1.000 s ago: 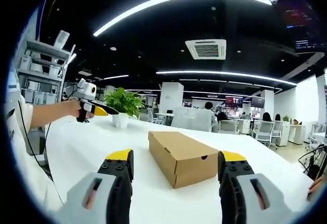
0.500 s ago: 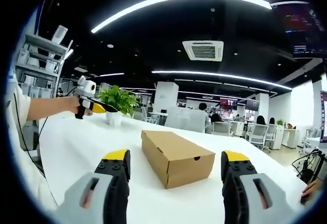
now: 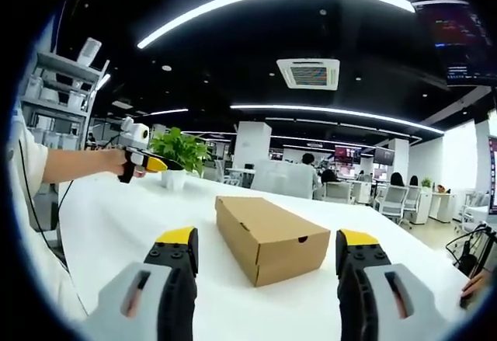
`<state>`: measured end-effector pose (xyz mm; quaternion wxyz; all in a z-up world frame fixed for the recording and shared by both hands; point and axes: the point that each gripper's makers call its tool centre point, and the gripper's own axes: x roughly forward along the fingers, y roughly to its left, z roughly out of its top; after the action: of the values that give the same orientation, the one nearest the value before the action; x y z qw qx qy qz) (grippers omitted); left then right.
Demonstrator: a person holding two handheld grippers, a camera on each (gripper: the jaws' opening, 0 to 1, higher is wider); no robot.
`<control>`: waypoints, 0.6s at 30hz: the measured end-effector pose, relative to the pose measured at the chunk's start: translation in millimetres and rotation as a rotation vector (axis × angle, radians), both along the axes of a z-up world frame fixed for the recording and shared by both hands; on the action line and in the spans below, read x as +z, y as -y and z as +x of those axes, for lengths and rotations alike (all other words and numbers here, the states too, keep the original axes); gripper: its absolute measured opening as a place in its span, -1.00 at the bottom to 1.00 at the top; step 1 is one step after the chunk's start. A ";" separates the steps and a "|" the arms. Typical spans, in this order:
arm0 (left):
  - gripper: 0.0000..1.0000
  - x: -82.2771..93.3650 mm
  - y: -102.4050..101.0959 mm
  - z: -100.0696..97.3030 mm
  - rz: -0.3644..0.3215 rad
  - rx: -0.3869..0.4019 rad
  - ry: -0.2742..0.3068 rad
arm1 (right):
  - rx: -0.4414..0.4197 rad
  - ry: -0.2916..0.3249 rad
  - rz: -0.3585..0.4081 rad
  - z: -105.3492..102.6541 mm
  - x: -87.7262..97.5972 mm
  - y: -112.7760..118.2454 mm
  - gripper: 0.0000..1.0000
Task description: Operate the shoe box by opening the lid, removing the specified soft item, and placing it in the target area until the item is outside and the box remains undamaged.
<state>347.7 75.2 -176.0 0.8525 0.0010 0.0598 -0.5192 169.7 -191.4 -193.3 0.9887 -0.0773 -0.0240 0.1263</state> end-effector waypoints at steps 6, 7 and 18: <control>0.40 -4.8 1.1 4.6 0.013 0.006 -0.021 | 0.010 -0.010 -0.002 1.0 -2.1 -2.6 0.49; 0.40 -5.1 0.8 6.1 0.018 0.008 -0.022 | 0.010 -0.014 0.002 1.7 -2.8 -2.4 0.49; 0.33 -6.1 8.1 21.4 0.041 -0.009 -0.023 | 0.012 -0.021 0.036 10.2 -3.3 -1.7 0.50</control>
<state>369.1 67.1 -182.1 0.8492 0.0126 0.0802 -0.5217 179.8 -189.7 -196.6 0.9894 -0.0580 -0.0165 0.1323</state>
